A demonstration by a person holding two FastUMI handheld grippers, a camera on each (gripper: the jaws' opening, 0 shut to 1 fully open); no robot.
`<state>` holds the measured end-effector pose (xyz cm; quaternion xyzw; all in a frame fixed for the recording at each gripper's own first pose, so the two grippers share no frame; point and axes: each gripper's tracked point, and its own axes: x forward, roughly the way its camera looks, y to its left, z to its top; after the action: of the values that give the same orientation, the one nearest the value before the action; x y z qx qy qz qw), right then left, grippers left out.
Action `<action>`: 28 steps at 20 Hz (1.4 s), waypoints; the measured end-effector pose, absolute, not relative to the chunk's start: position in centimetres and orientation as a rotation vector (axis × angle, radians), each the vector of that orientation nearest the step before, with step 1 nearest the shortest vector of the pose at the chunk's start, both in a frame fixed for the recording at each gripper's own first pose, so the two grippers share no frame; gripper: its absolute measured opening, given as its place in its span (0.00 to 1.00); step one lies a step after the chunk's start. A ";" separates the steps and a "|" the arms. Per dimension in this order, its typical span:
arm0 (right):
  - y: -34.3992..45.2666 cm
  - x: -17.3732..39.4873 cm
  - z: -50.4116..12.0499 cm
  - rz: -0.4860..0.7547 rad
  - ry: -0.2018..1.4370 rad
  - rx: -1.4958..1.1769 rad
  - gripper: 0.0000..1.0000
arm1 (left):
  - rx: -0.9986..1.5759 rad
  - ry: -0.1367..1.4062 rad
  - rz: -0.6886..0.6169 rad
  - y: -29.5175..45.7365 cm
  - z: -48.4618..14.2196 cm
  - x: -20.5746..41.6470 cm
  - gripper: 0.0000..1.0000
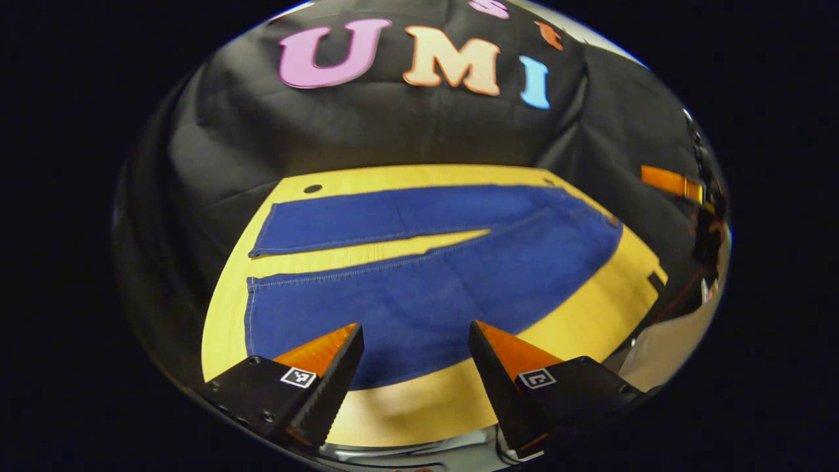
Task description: Grasp the waist and the cuffs of the jeans and fold them to make the two legs overlap; first hold the waist and fold one-third of the jeans toward the cuffs, then hold the cuffs and fold the remaining one-third in the same direction to finish folding.
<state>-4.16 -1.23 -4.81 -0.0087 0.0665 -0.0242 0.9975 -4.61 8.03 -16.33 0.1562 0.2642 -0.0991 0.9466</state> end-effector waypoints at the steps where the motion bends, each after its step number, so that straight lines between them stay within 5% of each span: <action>1: -1.4 -4.4 -5.0 -0.054 0.142 -0.007 0.98 | 0.359 0.586 -0.229 8.7 -17.4 -4.8 0.95; 7: -2.1 -5.3 -6.1 -0.090 0.173 -0.010 0.98 | 0.600 0.825 -0.345 12.7 -21.3 -6.0 0.94; 26: -1.5 -2.6 -6.6 -0.065 0.216 0.015 0.94 | 0.802 1.101 -0.506 14.9 -22.8 -6.1 0.87; 28: -1.5 -2.2 -6.3 -0.060 0.213 0.011 0.98 | 0.814 1.111 -0.504 15.1 -22.6 -5.7 0.76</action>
<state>-2.21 -1.55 -6.28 0.0053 0.1065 -0.0297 0.9939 -5.71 15.06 -22.65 0.3714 0.5070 -0.2301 0.7430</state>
